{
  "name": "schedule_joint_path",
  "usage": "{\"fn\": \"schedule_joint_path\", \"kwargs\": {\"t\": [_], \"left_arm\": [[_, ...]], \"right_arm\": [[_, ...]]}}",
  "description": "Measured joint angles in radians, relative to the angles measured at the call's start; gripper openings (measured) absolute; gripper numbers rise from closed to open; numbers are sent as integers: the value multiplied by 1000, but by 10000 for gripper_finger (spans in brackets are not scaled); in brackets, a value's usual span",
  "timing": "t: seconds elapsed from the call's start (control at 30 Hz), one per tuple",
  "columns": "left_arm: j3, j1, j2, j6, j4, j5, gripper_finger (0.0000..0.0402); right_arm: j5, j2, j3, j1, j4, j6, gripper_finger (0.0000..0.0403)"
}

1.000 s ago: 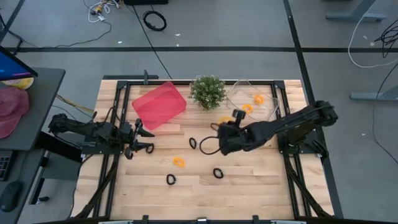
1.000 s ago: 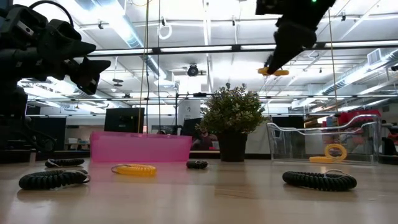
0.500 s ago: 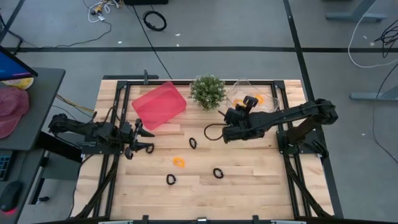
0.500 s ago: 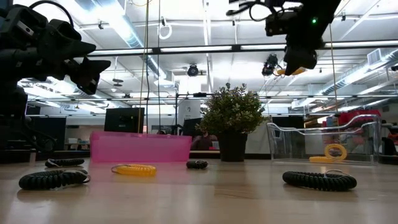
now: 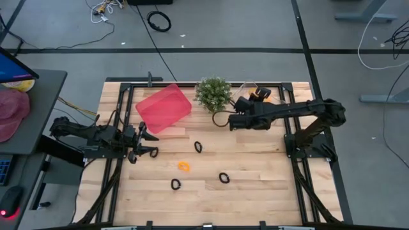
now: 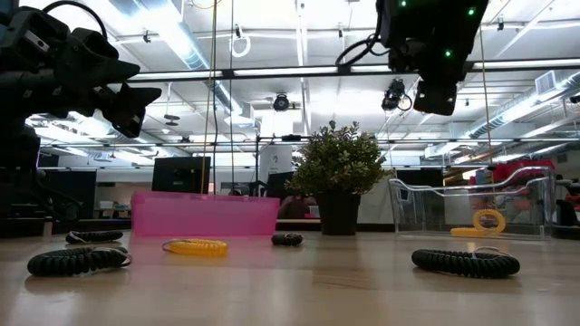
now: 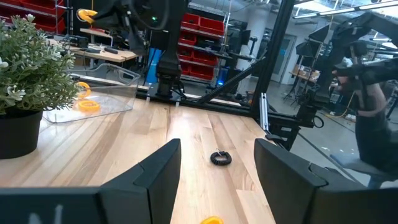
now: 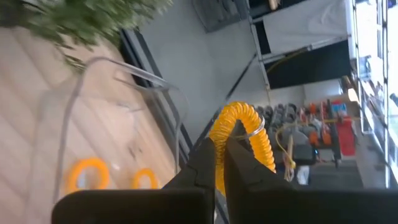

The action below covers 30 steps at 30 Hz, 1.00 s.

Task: Sort spring keychains
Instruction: Put the yellow spring keychain into the transparent bin

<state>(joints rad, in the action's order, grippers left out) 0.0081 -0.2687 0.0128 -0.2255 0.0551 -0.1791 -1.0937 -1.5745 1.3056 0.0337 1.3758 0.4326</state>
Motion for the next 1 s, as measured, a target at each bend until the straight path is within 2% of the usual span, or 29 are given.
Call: {"fn": "schedule_joint_path", "kwargs": {"t": [0.4, 0.77, 0.87, 1.0], "left_arm": [[0, 0, 0, 0, 0, 0, 209], [0, 0, 0, 0, 0, 0, 209], [0, 0, 0, 0, 0, 0, 209], [0, 0, 0, 0, 0, 0, 209]], "right_arm": [[-1, 0, 0, 121, 18, -4, 7], [2, 0, 0, 136, 14, 10, 9], [2, 0, 0, 136, 14, 36, 19], [2, 0, 0, 136, 13, 49, 52]]}}
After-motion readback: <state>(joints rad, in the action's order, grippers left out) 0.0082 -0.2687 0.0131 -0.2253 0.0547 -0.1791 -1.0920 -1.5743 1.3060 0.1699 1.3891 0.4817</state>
